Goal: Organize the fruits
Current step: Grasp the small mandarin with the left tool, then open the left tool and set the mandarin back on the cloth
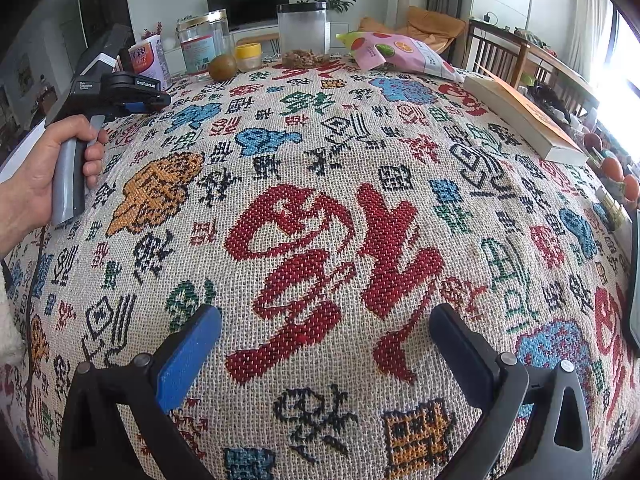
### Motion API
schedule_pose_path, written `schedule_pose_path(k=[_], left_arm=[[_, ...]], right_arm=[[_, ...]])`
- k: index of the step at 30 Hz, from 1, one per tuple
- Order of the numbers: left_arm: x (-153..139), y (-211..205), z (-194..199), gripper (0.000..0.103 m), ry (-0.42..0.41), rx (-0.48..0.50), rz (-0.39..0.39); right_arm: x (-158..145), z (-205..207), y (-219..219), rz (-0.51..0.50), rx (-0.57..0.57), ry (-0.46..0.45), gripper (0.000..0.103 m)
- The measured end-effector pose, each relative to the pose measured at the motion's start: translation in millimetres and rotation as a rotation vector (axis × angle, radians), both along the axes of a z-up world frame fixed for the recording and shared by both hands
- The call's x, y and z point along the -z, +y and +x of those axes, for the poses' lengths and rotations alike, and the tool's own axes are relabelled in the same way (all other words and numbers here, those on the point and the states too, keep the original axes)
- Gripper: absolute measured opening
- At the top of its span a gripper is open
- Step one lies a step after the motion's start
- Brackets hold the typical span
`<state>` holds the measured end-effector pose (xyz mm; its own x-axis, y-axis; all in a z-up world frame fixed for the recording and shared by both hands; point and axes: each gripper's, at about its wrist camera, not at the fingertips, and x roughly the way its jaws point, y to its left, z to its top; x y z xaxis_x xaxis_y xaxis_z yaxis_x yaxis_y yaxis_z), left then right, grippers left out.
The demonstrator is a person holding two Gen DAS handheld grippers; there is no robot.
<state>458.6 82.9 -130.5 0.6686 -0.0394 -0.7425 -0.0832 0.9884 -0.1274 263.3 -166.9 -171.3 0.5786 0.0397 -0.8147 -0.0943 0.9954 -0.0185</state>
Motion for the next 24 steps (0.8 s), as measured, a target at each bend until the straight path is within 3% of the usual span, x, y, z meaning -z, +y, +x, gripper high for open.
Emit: schedule_pose_path(k=[7,12,16,19,22,24], left_arm=[[-19,9,-118,0.03,-0.012,0.029,0.093],[-22,0,-195,0.03,0.036,0.071,0.07],[-13,-17,-215,0.03,0.081,0.115,0.054],[-1,-22,-214,0.031,0.108,0.096,0.06],[2,-22,-214,0.041,0.091,0.054,0.07],[4,-21,-215,0.076,0.089,0.029,0.095]], right_arm=[[0,0,0,0.0,0.0,0.0,0.103],[0,0,0,0.001,-0.001,0.0,0.103],[0,0,0,0.001,-0.001,0.0,0.103],[0,0,0,0.001,-0.001,0.0,0.103],[0,-1,-1,0.002,-0.001,0.0,0.103],[0,-1,-1,0.001,-0.001,0.0,0.103]])
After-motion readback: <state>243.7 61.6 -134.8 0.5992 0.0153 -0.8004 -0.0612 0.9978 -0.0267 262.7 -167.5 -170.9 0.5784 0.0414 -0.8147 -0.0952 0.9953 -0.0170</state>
